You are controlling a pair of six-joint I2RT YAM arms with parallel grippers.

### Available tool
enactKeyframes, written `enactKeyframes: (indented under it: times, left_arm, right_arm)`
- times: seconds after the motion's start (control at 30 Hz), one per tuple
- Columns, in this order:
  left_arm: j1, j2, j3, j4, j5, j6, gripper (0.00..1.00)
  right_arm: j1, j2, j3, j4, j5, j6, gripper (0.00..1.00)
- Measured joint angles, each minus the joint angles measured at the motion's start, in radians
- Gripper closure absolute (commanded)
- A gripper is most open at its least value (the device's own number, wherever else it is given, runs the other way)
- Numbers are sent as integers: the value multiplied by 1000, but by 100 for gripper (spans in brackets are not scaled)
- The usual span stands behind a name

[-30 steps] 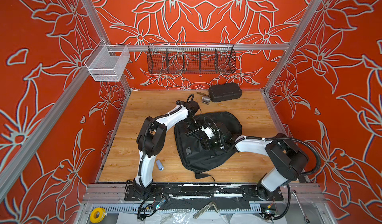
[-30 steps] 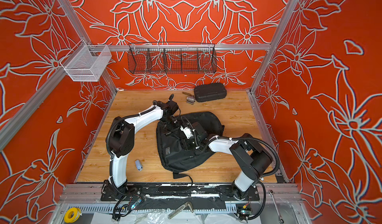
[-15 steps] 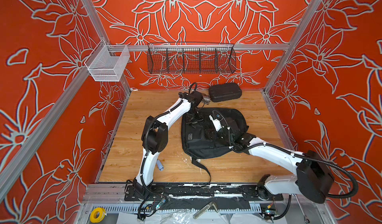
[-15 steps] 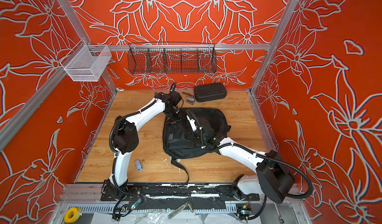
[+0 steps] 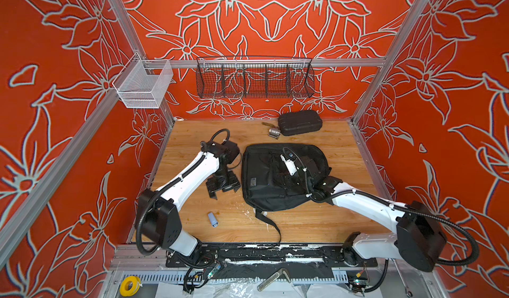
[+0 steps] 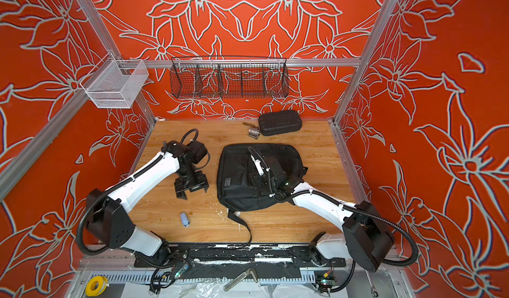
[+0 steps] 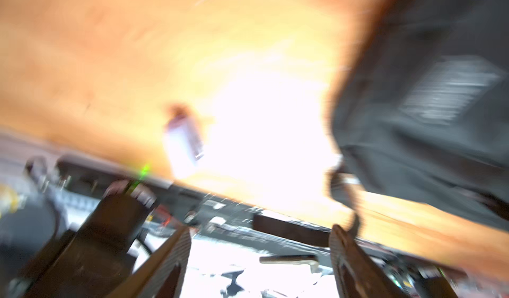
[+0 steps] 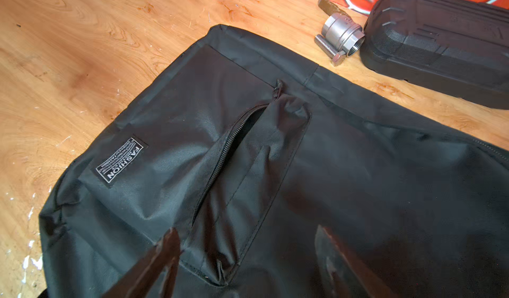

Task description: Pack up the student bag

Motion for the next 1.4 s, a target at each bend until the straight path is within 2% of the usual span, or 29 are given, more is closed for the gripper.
enactKeyframes:
  times: [0.27, 0.43, 0.67, 1.0, 1.27, 1.4]
  left_arm:
    - [119, -187, -286, 16, 5, -117, 23]
    - [161, -193, -406, 119, 42, -140, 28]
    - [169, -178, -493, 313, 89, -138, 39]
    - [174, -135, -543, 406, 92, -120, 48]
    - [175, -122, -568, 426, 92, -106, 82]
    - [175, -122, -559, 430, 102, -100, 90]
  right_arm:
    - [0, 20, 1, -5, -1, -6, 20]
    - [0, 24, 5, -19, -1, -11, 20]
    - [0, 24, 9, -36, 0, -18, 20]
    - [0, 24, 14, -47, 0, -22, 20]
    - [0, 26, 21, -47, -1, -21, 20]
    - [0, 26, 21, -47, 0, -21, 20]
